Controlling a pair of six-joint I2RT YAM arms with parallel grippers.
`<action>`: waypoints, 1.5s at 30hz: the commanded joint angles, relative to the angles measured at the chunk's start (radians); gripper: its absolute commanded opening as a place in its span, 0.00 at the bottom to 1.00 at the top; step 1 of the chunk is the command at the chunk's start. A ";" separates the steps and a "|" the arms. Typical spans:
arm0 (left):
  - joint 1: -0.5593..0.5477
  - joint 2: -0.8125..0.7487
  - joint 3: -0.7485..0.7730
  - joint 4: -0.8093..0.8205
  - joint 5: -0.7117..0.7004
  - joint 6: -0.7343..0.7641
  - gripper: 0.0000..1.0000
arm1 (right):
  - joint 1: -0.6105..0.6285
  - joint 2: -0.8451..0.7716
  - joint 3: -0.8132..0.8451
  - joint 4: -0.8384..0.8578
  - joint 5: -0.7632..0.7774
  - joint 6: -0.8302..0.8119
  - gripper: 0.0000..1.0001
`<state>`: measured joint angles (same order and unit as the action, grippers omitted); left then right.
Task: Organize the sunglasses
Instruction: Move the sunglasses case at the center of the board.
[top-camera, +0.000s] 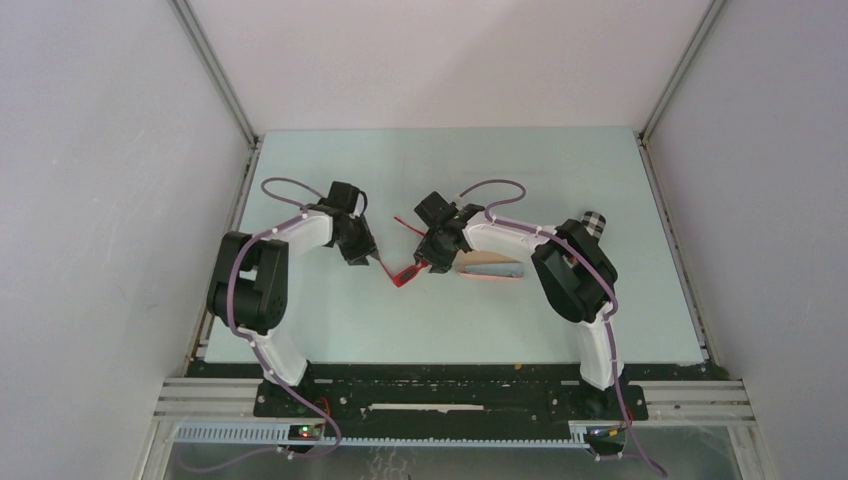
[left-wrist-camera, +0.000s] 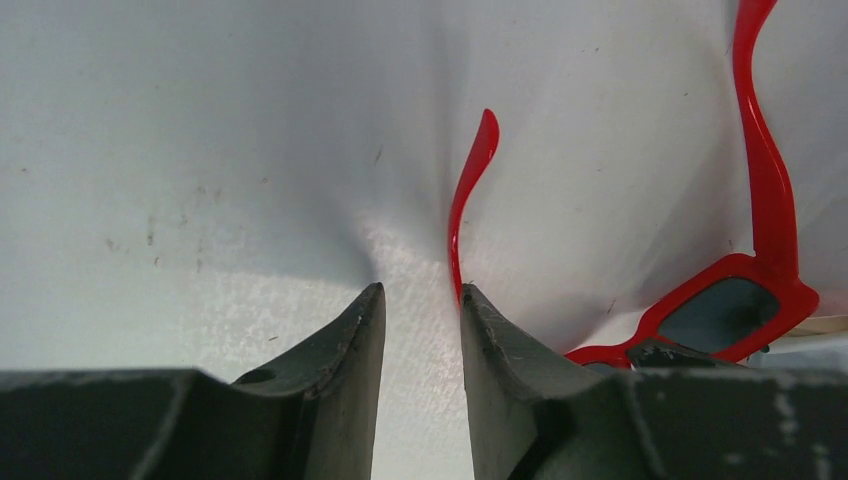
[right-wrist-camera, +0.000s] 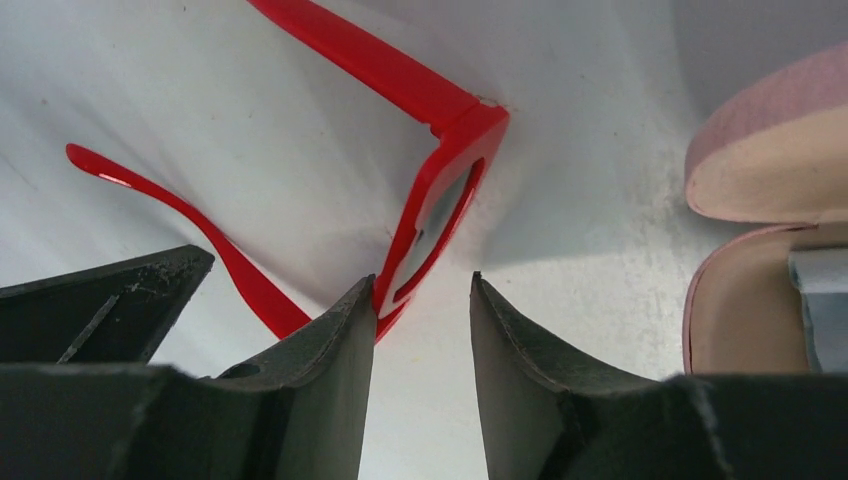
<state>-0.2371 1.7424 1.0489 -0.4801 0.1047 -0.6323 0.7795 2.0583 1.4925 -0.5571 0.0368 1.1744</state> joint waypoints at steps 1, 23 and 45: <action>0.003 0.020 0.054 0.029 0.030 -0.018 0.38 | 0.008 0.033 0.065 -0.029 0.043 0.014 0.46; -0.128 0.195 0.198 0.027 0.169 -0.004 0.29 | 0.037 0.093 0.138 -0.039 0.019 -0.139 0.28; -0.101 -0.054 0.093 -0.084 0.263 0.098 0.39 | 0.035 0.057 0.151 -0.110 0.052 -0.358 0.32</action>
<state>-0.3477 1.7565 1.1812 -0.5377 0.3183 -0.5747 0.8066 2.1384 1.6020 -0.6136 0.0433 0.8898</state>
